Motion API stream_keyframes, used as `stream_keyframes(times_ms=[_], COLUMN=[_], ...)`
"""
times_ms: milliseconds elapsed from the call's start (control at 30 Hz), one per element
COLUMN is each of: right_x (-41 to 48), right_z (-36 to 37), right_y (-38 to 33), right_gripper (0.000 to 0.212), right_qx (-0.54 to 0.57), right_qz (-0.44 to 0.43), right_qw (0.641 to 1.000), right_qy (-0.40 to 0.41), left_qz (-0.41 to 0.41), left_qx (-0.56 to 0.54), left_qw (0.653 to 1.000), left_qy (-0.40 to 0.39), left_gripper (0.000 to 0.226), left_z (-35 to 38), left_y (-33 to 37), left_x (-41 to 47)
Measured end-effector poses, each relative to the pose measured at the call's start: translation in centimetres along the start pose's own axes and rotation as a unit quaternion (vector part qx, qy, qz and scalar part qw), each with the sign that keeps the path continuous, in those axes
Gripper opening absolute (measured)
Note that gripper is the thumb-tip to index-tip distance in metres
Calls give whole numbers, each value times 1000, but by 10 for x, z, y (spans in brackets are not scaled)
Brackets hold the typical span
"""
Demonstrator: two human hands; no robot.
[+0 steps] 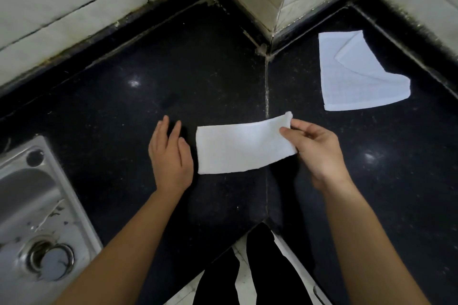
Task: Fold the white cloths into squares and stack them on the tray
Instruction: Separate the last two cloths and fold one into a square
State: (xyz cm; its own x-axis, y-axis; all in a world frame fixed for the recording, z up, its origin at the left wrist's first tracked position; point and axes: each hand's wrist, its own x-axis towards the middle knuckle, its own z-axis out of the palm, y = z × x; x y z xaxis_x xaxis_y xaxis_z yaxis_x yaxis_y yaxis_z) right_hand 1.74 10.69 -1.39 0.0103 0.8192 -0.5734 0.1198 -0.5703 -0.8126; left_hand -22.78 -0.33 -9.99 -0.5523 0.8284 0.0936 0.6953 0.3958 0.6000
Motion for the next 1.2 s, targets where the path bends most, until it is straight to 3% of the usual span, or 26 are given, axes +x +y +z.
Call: stream_keyframes(times_ms=[133, 333, 700, 767, 833, 900, 967, 1067, 1200], right_x=[-13, -24, -29, -28, -26, -21, -11, 2, 12], right_z=[50, 118, 138, 132, 119, 104, 91, 80, 76], right_y=[6, 31, 49, 50, 52, 57, 63, 70, 80], right_gripper=[30, 33, 39, 39, 31, 29, 37, 53, 63], right_qx=[-124, -350, -401, -364, -301, -299, -375, -535, -625], right_qz=[-116, -220, -248, -256, -312, -393, -436, -383, -353], right_qw=[985, 907, 872, 885, 897, 869, 818, 751, 691], right_qy=[-8, -81, -135, -138, -91, -17, 7, -56, -84], left_qz=[85, 70, 67, 67, 81, 124, 161, 195, 206], left_qx=[131, 157, 158, 159, 167, 189, 211, 233, 255], left_qw=[987, 983, 982, 983, 980, 970, 957, 940, 927], left_qy=[-38, -61, -73, -69, -75, -92, -119, -155, -182], left_gripper=[49, 54, 55, 55, 58, 61, 64, 64, 62], left_z=[-15, -17, -20, -20, -21, -23, -22, -21, -20], left_y=[-40, -37, -39, -38, -36, -35, -37, -39, -40], left_x=[2, 3, 3, 4, 3, 3, 3, 3, 5])
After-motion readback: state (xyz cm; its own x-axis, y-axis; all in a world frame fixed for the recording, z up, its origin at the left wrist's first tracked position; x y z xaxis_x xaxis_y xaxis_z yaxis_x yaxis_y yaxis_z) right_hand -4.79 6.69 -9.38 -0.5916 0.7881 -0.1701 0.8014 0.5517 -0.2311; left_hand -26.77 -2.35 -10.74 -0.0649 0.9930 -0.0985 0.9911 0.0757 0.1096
